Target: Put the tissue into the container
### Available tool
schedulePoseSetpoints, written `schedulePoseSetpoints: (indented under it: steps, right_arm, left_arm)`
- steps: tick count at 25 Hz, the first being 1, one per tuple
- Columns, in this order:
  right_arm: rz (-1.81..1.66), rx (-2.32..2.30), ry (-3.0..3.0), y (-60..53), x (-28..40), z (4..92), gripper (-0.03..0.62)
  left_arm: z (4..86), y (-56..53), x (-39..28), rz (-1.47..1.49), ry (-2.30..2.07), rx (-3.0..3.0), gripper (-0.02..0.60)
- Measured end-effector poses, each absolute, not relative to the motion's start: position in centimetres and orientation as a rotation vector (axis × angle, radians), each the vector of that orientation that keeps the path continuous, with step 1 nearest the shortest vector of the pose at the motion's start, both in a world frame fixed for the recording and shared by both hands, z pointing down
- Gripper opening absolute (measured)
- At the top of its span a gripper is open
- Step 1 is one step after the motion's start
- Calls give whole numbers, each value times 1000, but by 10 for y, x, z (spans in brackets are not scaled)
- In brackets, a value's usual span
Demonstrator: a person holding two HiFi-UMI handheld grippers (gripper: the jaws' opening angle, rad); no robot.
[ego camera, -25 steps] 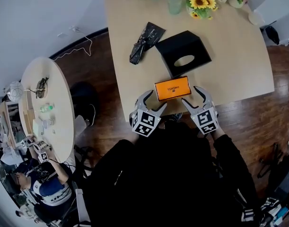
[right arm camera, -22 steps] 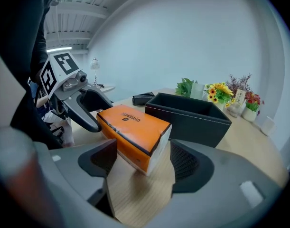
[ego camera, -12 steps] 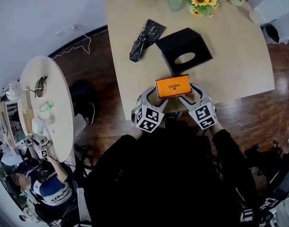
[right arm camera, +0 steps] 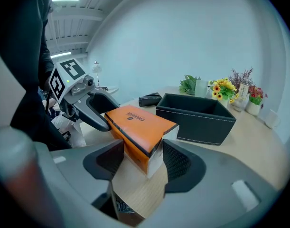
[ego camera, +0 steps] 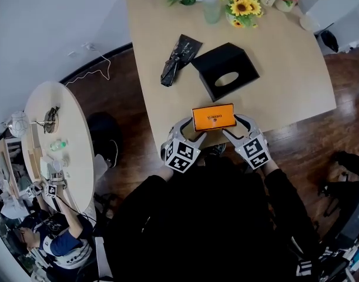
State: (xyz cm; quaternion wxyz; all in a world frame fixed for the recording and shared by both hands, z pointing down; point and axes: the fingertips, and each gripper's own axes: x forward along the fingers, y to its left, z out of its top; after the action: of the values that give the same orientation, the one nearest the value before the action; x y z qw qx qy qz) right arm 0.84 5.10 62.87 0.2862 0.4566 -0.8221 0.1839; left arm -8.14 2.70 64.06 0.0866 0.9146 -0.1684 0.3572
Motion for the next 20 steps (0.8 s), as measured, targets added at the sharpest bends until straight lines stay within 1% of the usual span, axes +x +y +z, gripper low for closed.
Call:
schedulePoseSetpoints:
  steps: [12,20]
  right_arm:
    - [419,1246,-2214,67,-11,569,224]
    - [312,1365,-2195,66,-18,515,210]
  left_arm:
    - [600,29,-98,981,-344,2834,264]
    - [546,21,-103,919,-318,2960,264]
